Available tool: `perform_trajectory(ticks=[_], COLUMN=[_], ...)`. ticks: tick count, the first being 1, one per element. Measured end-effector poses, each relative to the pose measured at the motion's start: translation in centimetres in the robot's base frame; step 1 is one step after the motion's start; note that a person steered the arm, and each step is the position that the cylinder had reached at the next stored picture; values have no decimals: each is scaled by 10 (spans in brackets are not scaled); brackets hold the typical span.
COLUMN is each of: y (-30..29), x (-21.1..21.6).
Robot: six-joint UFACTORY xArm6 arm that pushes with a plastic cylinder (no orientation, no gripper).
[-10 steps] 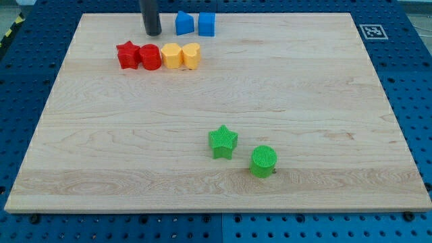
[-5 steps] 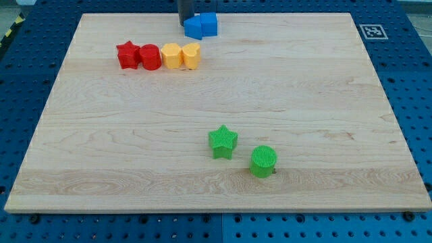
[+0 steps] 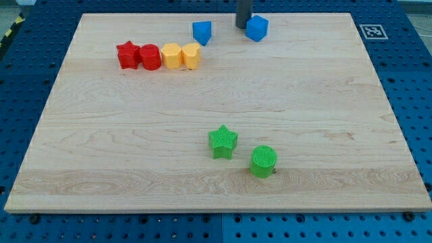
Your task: Place the blue cube to the center right
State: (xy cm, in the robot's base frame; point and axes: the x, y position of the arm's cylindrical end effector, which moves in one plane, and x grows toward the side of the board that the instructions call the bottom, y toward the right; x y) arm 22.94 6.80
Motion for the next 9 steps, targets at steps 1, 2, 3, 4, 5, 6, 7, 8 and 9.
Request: perform_trajectory(ticks=[1, 2, 3, 4, 5, 6, 7, 8, 9], y=[27, 41, 57, 64, 72, 73, 81, 59, 51], x=[0, 9, 28, 59, 99, 154, 200, 231, 285])
